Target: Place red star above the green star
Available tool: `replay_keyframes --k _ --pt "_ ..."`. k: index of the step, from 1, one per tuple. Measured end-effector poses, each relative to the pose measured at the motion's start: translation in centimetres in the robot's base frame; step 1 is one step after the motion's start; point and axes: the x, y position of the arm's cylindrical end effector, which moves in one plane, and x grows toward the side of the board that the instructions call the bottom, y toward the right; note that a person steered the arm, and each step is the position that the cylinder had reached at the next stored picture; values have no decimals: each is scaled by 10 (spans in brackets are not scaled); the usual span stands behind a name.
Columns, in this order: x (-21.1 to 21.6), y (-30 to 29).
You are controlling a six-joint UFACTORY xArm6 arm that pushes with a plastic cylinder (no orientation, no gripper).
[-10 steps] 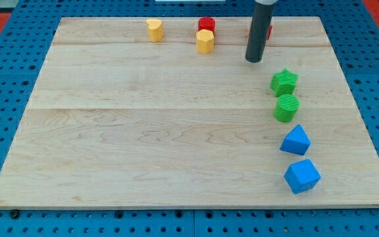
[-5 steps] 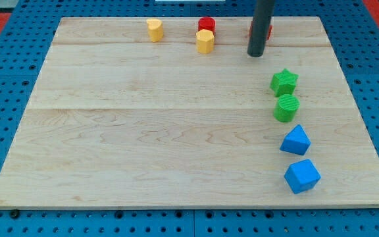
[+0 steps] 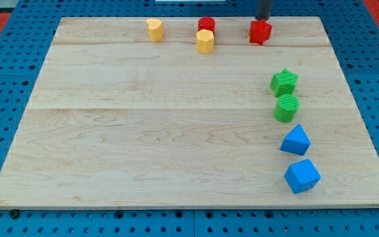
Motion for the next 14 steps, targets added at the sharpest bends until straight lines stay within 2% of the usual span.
replay_keyframes --k 1,3,4,5,6,8,9,11,14 --pt "16 -26" --pt "43 50" --pt "65 50" --pt "15 41" --pt "18 8" --pt "66 -8" --pt "71 17" --pt "43 27" --pt "94 23"
